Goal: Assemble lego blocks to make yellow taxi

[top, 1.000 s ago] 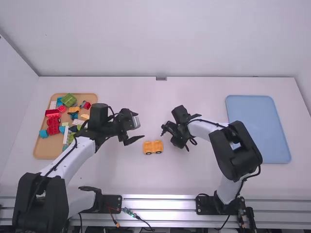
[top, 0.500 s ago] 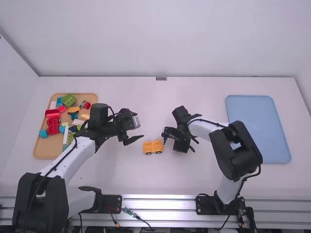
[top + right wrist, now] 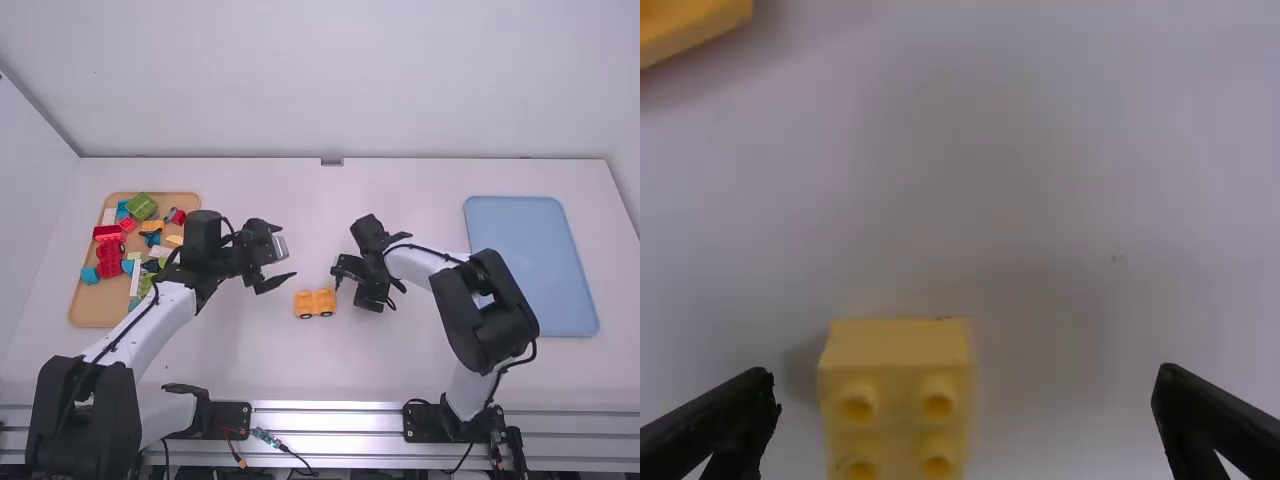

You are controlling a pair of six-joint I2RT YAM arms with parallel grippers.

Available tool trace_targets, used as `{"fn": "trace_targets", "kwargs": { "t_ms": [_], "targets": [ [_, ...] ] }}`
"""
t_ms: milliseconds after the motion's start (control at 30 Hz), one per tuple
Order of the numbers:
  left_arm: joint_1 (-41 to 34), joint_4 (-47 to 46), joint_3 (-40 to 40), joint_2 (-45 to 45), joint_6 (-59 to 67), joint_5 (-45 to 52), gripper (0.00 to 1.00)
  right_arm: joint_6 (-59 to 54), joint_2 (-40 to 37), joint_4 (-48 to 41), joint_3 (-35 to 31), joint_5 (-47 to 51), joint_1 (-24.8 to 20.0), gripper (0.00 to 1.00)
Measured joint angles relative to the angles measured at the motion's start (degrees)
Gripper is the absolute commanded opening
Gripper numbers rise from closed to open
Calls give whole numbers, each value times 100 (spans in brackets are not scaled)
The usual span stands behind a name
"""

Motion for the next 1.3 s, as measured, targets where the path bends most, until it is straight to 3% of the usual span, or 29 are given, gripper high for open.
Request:
{"fn": "trace_targets", "kwargs": {
  "t_ms": [233, 367, 500, 667, 767, 1000, 1167, 1300],
  "targets": [
    [0, -229, 0, 0, 243, -11, 99, -387, -15, -813, 409, -461, -15, 99],
    [0, -352, -2, 0, 509, -7, 99, -647, -238, -813, 481, -911, -114, 99],
    [0, -295, -46, 0, 627, 15, 99, -852, -621, -575, 466, -1460, -492, 99],
    [0, 282, -337, 42, 682, 20, 99, -1178, -1340, -9, -74, -2385, -1137, 99],
    [0, 675, -505, 212, 713, 151, 99, -1351, -1718, 621, -678, -2946, -1473, 99],
    [0, 1049, -546, 1176, 732, 929, 99, -1408, -1895, 3853, -2726, -4312, -1908, 99],
    [-2, 1137, -330, 2006, 728, 1355, 99, -1023, -1357, 5171, -3379, -4758, -2076, 100],
    [-2, 1217, -208, 2120, 579, 1716, 99, -942, -1119, 5313, -3475, -4959, -2192, 99]
  ]
}}
